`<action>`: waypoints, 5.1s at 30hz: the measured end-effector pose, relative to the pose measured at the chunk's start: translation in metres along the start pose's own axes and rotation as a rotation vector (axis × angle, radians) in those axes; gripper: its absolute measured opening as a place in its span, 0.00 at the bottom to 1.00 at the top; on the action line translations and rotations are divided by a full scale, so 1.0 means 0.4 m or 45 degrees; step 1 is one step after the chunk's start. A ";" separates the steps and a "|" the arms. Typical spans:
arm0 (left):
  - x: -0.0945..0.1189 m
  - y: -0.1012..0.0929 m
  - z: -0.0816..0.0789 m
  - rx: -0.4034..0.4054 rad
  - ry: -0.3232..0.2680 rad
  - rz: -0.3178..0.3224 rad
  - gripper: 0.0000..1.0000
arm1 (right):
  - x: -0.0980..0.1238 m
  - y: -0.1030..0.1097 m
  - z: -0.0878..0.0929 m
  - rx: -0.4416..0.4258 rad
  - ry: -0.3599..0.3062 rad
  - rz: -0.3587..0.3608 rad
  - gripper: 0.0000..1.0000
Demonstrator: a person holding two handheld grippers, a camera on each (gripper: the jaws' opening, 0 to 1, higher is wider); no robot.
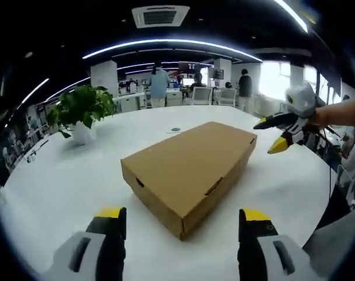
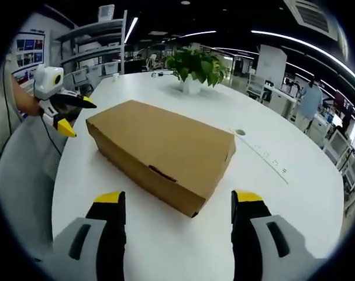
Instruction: Operate the shoe box by opening the lid, removing the specified soft item, and placing it in the target area until the item is outside and the box remains undamaged.
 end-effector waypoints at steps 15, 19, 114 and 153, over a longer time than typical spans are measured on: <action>-0.056 -0.010 -0.019 0.030 0.009 -0.061 0.64 | -0.049 -0.025 -0.007 0.034 0.063 0.016 0.50; -0.063 -0.013 -0.014 0.034 0.025 -0.063 0.59 | -0.063 -0.022 -0.010 0.069 0.078 -0.005 0.46; -0.008 0.304 0.024 -0.222 0.212 0.331 0.52 | -0.089 0.300 -0.040 -0.138 0.084 0.088 0.33; 0.032 0.429 0.049 -0.279 0.264 0.410 0.50 | -0.128 0.443 -0.057 -0.125 -0.006 0.041 0.36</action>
Point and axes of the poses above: the point that each gripper's makers call its tool centre point, and the gripper's own axes: x roughly backward along the fingers, y roughly to its left, z roughly out of its underside, the point moved 10 cm from there along x, roughly backward along the fingers, and after that the axes turned 4 degrees about -x, right-handed, at the moved point
